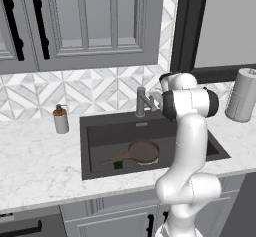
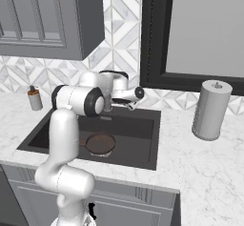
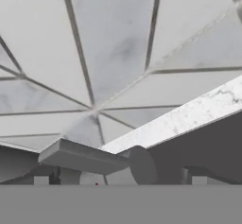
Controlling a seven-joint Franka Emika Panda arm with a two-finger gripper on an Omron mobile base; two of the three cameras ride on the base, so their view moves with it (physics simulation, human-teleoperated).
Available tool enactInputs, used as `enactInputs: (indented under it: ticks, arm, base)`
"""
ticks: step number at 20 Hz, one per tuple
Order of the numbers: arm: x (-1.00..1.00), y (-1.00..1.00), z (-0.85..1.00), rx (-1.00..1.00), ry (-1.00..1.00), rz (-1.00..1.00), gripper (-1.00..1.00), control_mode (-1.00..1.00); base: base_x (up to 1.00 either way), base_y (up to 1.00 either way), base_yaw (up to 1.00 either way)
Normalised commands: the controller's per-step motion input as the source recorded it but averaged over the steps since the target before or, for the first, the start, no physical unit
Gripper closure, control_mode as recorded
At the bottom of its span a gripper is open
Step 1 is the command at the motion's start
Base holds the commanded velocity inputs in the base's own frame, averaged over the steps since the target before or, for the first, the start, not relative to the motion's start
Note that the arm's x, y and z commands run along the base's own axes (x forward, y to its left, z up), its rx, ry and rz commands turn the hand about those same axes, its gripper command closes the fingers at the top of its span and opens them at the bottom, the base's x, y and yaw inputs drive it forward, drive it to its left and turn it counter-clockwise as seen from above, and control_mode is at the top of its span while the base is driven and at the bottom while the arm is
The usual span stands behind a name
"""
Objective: Pick the pan and sponge and place them into the sink. Then turn on the water.
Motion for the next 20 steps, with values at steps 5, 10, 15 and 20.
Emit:
enactInputs:
  ticks: [5, 10, 15, 20]
  arm:
    - [0.20, 0.00, -0.12, 0.00, 0.00, 0.00, -1.00, -1.00]
    - [0.11, 0.15, -0.03, 0.00, 0.00, 0.02, -1.00, -1.00]
    - [0.08, 0.19, -0.03, 0.00, 0.00, 0.04, -1.00, -1.00]
    - [0.24, 0.03, -0.12, 0.00, 0.00, 0.02, -1.00, -1.00]
  base:
    - [0.00, 0.00, 0.00]
    - [0.00, 0.00, 0.00]
    - [0.00, 0.00, 0.00]
    - [0.00, 0.00, 0.00]
